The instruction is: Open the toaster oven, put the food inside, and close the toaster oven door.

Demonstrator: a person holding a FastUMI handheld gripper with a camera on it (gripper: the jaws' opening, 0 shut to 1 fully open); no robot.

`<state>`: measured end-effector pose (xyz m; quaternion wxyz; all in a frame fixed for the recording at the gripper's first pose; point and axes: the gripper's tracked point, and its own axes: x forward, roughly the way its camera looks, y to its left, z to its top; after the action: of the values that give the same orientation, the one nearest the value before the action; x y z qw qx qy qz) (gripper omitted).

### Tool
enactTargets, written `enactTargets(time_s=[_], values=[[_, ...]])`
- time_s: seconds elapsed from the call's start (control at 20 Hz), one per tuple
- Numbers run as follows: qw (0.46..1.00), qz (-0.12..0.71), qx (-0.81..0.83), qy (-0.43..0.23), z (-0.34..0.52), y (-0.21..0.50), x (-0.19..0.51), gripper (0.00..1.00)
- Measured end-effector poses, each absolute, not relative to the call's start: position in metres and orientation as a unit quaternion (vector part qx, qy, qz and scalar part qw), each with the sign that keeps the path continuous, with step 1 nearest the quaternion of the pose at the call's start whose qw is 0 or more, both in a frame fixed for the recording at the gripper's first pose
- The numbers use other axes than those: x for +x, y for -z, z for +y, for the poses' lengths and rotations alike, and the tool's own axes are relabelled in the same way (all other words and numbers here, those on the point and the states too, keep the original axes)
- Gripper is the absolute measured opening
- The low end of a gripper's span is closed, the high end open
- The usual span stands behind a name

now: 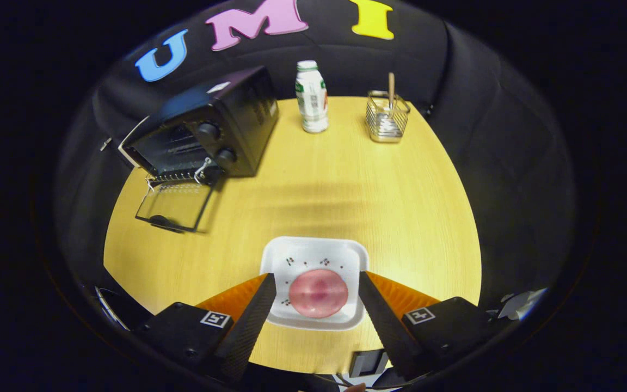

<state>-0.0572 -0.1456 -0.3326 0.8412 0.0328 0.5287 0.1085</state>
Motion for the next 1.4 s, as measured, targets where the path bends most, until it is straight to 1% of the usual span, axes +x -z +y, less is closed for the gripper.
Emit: enactTargets(time_s=[0.15, 0.2, 0.25, 0.3, 0.35, 0.45, 0.65, 0.7, 0.75, 0.8, 0.85, 0.9, 0.95, 1.05, 1.25, 1.4], values=[[0.817, 0.566, 0.054, -0.100, -0.161, 0.363, -0.056, 0.99], [0.810, 0.576, 0.057, -0.094, -0.166, 0.372, -0.054, 0.95], [0.804, 0.585, 0.054, -0.089, -0.173, 0.380, -0.053, 0.79], [0.800, 0.592, 0.053, -0.086, -0.176, 0.387, -0.052, 0.72], [0.794, 0.599, 0.055, -0.086, -0.178, 0.393, -0.049, 0.69], [0.783, 0.613, 0.062, -0.087, -0.178, 0.401, -0.047, 0.55], [0.766, 0.633, 0.051, -0.098, -0.179, 0.417, -0.049, 0.55], [0.765, 0.634, 0.053, -0.097, -0.182, 0.407, -0.048, 0.44], [0.761, 0.638, 0.059, -0.101, -0.180, 0.413, -0.049, 0.33], [0.759, 0.640, 0.064, -0.104, -0.181, 0.419, -0.051, 0.33], [0.756, 0.642, 0.074, -0.107, -0.182, 0.415, -0.049, 0.23], [0.750, 0.645, 0.087, -0.117, -0.180, 0.416, -0.050, 0.16], [0.743, 0.649, 0.102, -0.125, -0.179, 0.416, -0.053, 0.08], [0.739, 0.648, 0.135, -0.126, -0.179, 0.416, -0.054, 0.05], [0.725, 0.626, 0.253, -0.133, -0.169, 0.403, -0.057, 0.05], [0.721, 0.598, 0.327, -0.124, -0.160, 0.394, -0.056, 0.05]])
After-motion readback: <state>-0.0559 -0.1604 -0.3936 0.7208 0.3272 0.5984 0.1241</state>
